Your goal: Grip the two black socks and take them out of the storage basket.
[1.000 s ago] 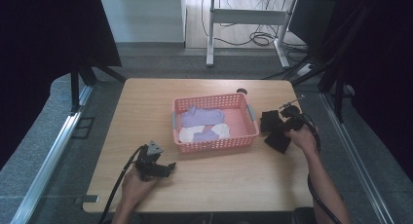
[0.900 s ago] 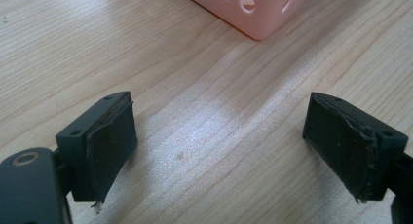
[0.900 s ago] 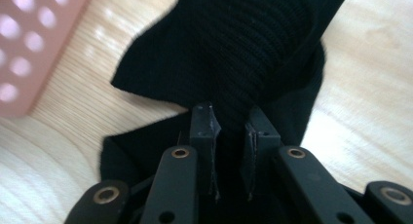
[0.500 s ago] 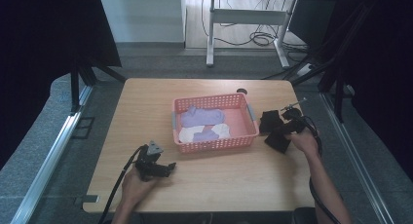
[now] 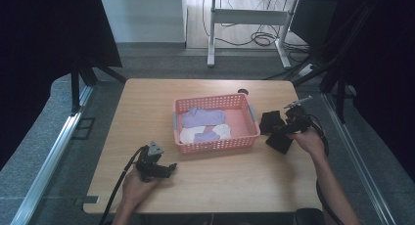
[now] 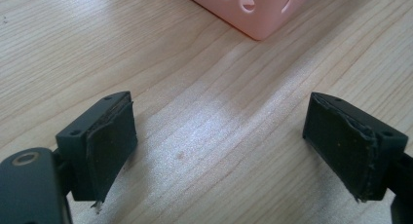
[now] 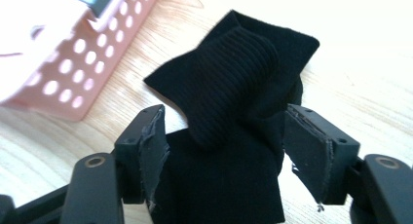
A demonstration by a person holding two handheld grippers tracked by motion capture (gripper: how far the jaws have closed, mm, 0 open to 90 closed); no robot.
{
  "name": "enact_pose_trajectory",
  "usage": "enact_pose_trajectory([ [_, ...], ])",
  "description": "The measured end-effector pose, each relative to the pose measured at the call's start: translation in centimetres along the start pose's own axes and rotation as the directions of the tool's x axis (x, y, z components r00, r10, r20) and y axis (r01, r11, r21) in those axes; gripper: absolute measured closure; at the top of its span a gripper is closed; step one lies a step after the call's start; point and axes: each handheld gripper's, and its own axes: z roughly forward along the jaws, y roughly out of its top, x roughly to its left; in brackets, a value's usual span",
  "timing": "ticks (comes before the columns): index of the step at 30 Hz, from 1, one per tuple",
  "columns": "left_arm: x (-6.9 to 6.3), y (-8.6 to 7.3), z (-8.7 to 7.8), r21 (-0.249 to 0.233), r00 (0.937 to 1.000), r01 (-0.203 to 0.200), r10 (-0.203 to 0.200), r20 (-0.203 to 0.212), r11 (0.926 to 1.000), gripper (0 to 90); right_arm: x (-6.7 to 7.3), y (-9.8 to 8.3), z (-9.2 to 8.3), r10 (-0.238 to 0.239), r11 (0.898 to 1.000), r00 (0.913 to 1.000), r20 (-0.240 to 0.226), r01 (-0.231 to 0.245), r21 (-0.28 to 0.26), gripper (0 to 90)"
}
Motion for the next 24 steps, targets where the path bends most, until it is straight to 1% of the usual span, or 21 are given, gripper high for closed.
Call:
enact_pose_trajectory([
  [2,0.0,0.0,0.0,0.000,1.0000,0.000,0.000,0.000,1.0000,11.9,0.2,0.1,-0.4,-0.009,1.000,0.9999,0.005,0.009,-0.006,28.3],
  [4,0.0,0.0,0.0,0.000,1.0000,0.000,0.000,0.000,1.0000,12.0,0.5,0.2,-0.9,-0.020,1.000,0.9998,-0.001,0.020,-0.015,25.0],
  [6,0.0,0.0,0.0,0.000,1.0000,-0.001,0.001,0.000,1.0000,11.9,0.8,0.3,-1.5,-0.026,0.999,0.9996,-0.010,0.026,-0.027,24.1],
  [7,0.0,0.0,0.0,0.000,1.0000,-0.001,0.001,0.000,1.0000,12.0,0.8,0.3,-1.5,-0.026,0.999,0.9996,-0.010,0.026,-0.027,24.1],
  [8,0.0,0.0,0.0,0.000,1.0000,0.000,0.000,0.000,1.0000,12.0,1.3,0.5,-2.3,-0.035,0.999,0.9993,-0.010,0.035,-0.039,20.5],
  [11,0.0,0.0,0.0,0.003,1.0000,-0.003,0.003,0.000,1.0000,12.0,1.9,0.6,-3.1,-0.057,0.997,0.9982,-0.018,0.056,-0.048,16.0],
  [12,0.0,0.0,0.0,0.003,1.0000,-0.004,0.004,0.000,1.0000,12.0,2.3,0.7,-3.5,-0.064,0.997,0.9979,-0.012,0.064,-0.045,14.6],
  [14,0.0,0.0,0.0,0.004,1.0000,-0.004,0.004,0.000,1.0000,12.0,2.8,0.8,-4.0,-0.077,0.996,0.9970,-0.008,0.077,-0.046,14.3],
  [18,0.1,0.0,0.0,0.004,1.0000,-0.007,0.007,0.000,1.0000,12.0,3.8,0.9,-5.2,-0.098,0.993,0.9948,-0.028,0.096,-0.071,13.5],
  [24,0.1,0.0,0.0,0.004,0.9999,-0.011,0.011,0.000,0.9999,11.9,5.4,0.5,-5.8,-0.123,0.988,0.9903,-0.064,0.116,-0.104,13.0],
])
